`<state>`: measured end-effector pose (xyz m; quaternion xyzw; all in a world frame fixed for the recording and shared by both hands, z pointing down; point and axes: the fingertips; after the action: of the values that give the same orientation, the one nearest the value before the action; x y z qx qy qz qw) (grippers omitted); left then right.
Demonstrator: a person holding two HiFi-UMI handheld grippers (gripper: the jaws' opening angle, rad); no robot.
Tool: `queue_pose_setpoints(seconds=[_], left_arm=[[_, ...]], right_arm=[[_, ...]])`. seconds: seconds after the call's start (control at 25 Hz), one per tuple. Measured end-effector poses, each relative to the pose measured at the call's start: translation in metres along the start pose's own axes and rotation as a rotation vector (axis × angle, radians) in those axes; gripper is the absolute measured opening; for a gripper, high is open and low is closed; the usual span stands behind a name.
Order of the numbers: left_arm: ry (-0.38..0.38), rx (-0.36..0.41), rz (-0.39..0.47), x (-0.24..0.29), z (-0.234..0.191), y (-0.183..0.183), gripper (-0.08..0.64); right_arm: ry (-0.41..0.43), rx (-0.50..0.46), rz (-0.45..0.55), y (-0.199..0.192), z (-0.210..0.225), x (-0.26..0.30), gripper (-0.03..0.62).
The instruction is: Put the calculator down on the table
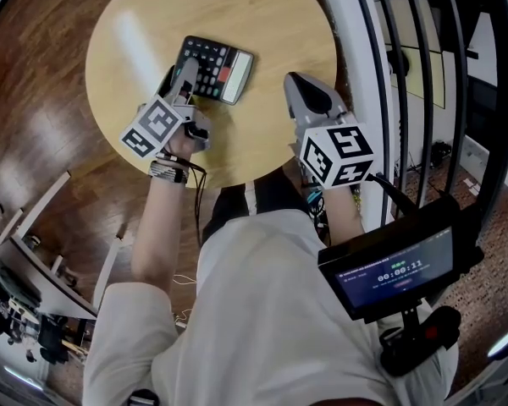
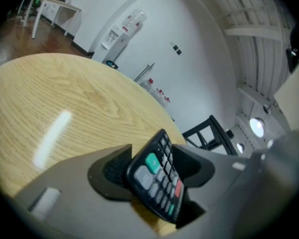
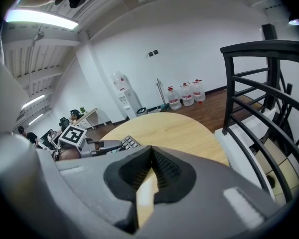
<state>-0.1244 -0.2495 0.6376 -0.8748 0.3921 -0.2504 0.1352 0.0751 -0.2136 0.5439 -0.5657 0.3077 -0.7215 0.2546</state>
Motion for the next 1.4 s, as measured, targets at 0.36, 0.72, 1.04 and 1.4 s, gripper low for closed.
queue_pose_setpoints(seconds=[0.36, 0.72, 1.04, 1.4], left_arm=[[-0.001, -0.034, 0.033, -0.001, -0.005, 0.0, 0.27], [0.02, -0.108, 0.08, -0.011, -0.016, 0.001, 0.27], [0.079, -0.075, 0.069, -0.019, -0.017, 0.002, 0.167], [0.113, -0.018, 0.111, -0.029, -0.012, 0.016, 0.161]], right_arm=[[0.004, 0.018, -0.008, -0.005, 0.002, 0.0, 0.002], [0.009, 0.036, -0.015, -0.005, 0.004, 0.0, 0.003], [0.016, 0.032, -0.013, -0.003, 0.002, 0.0, 0.003], [0.021, 0.03, -0.007, -0.001, 0.001, -0.002, 0.003]])
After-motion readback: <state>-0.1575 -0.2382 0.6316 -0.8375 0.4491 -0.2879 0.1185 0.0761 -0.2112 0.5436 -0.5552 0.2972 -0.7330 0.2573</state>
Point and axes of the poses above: the fingertips, and each gripper's own axes: x forward along the fingers, z to its right, y out of its top, and after that the axes turned 15 degrees about -y, right-handed
